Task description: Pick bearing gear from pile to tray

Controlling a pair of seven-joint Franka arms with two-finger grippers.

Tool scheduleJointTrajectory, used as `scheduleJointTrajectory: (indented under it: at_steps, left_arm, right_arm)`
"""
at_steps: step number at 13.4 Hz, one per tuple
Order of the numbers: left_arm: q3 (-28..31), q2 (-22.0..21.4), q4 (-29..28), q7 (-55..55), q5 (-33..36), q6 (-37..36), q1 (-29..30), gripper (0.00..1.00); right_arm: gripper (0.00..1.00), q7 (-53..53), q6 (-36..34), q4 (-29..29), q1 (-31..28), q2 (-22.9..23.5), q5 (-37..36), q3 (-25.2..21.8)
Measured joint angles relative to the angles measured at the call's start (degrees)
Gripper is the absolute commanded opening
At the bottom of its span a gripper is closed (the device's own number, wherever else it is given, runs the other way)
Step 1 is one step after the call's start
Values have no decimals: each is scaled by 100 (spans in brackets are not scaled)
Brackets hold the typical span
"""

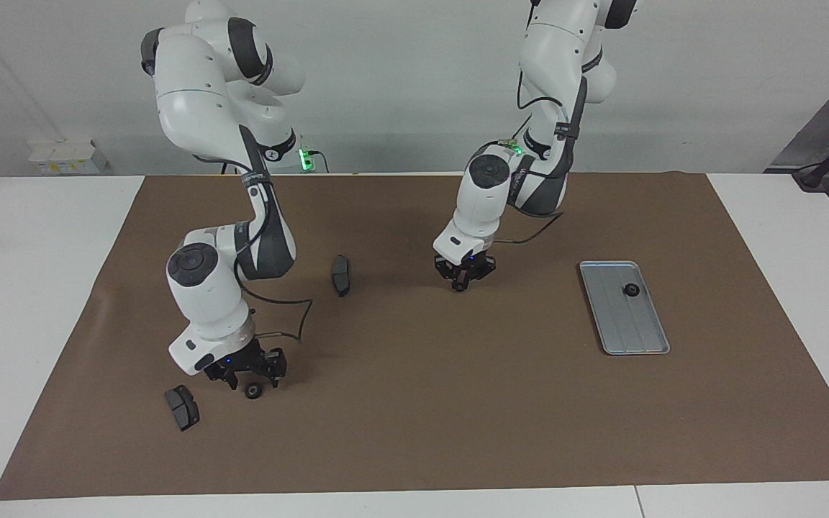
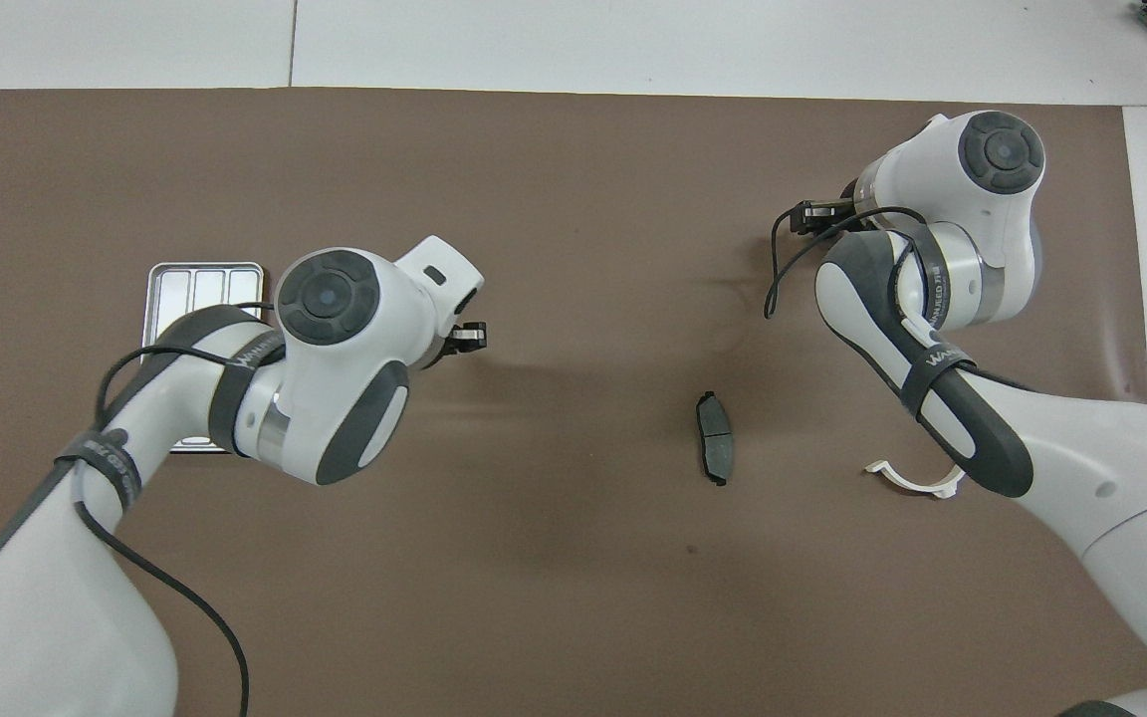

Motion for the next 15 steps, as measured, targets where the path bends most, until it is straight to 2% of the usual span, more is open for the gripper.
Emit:
scheduleJointTrajectory:
  at_steps: [2, 6, 8, 9, 10, 11, 12, 14, 15]
  left_arm:
    - [1, -14, 146, 572, 0, -133, 613, 0]
    - [2, -16, 38, 1837, 0, -324, 1583, 0]
    - [4, -43, -196, 2590, 0, -324, 2035, 0]
    - [5, -77, -340, 2942, 0, -314, 2240, 0]
    - [6, -126, -486, 3263, 0, -286, 2410, 7]
    - [6, -190, -660, 3517, 0, -202, 2543, 25]
    - [7, -250, -840, 3660, 0, -67, 2626, 38]
    - [-12, -345, -1081, 3703, 0, 107, 2649, 82]
    - [-36, -371, -1127, 3703, 0, 124, 2649, 91]
  right_arm:
    - [72, 0, 36, 0, -31, 17, 0, 0]
    - [67, 0, 53, -1, -39, 33, 0, 0]
    - [60, 0, 78, -11, -40, 43, 0, 0]
    - [49, 0, 112, -22, -41, 50, 0, 0]
    - [34, 0, 126, -29, -43, 57, 0, 0]
    - [22, 0, 135, -30, -45, 65, 0, 0]
    - [2, 0, 141, -29, -46, 69, 0, 0]
    - [0, 0, 144, -26, -45, 68, 0, 0]
    - [0, 0, 146, -25, -42, 68, 0, 2]
